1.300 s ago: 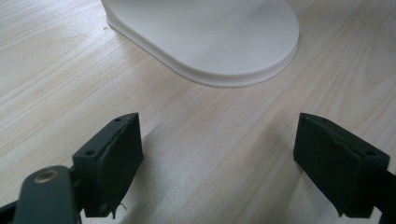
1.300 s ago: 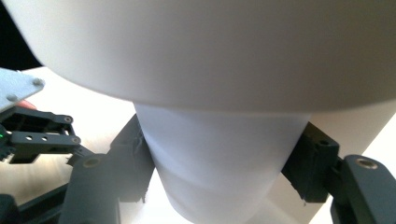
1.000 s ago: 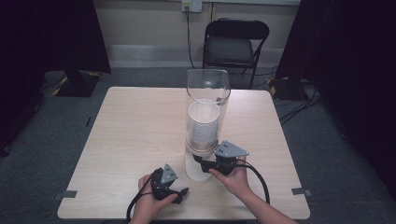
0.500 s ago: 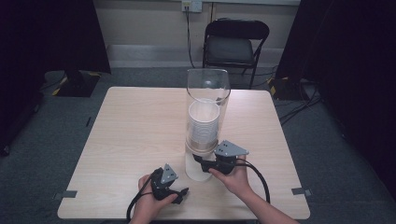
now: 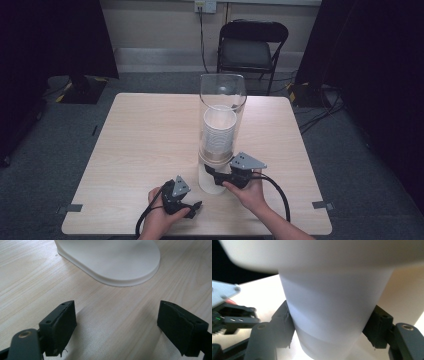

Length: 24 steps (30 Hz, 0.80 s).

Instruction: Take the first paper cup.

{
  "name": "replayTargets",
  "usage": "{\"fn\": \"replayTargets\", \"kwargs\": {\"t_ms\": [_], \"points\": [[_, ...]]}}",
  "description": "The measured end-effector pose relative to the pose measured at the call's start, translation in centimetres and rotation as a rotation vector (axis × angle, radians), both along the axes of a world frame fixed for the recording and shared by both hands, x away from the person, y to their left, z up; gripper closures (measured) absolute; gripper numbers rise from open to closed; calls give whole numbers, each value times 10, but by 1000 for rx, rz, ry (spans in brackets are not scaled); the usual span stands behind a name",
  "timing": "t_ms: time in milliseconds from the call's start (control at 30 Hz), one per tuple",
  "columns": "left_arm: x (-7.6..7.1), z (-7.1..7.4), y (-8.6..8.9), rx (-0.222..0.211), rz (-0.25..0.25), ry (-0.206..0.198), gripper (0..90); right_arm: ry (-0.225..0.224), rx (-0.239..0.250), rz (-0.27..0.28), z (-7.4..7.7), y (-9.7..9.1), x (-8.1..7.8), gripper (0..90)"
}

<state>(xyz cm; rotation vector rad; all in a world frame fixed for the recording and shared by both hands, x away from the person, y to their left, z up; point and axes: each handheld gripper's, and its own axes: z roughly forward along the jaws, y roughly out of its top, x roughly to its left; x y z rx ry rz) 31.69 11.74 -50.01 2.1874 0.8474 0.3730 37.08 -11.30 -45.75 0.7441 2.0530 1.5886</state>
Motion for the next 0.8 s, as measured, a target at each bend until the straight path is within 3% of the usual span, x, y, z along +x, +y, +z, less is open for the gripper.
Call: {"fn": "replayTargets", "kwargs": {"t_ms": [67,233,267,300,333,433,533,633,700,800], "points": [[0,0,0,0,0,0,152,-33,-14,-7,-2,-1,1,350],[0,0,0,0,0,0,152,-24,-19,-1,-1,-1,2,351],[0,0,0,0,-1,0,152,110,-118,22,-8,-3,5,380],[0,0,0,0,-1,0,152,110,-118,22,-8,-3,5,380],[0,0,1,3,-3,5,154,190,-156,16,-36,-10,2,380],[0,0,1,2,-4,5,154,189,-129,44,-34,-10,-6,366],[0,0,1,6,-7,4,154,161,-169,58,-30,-11,-7,353],[0,1,1,12,-6,2,153,181,-201,82,-32,-15,-5,341],[1,1,1,13,-7,2,153,179,-195,87,-33,-16,-5,338],[1,1,1,13,-16,-2,153,177,-228,86,-28,-20,-9,333]]}}
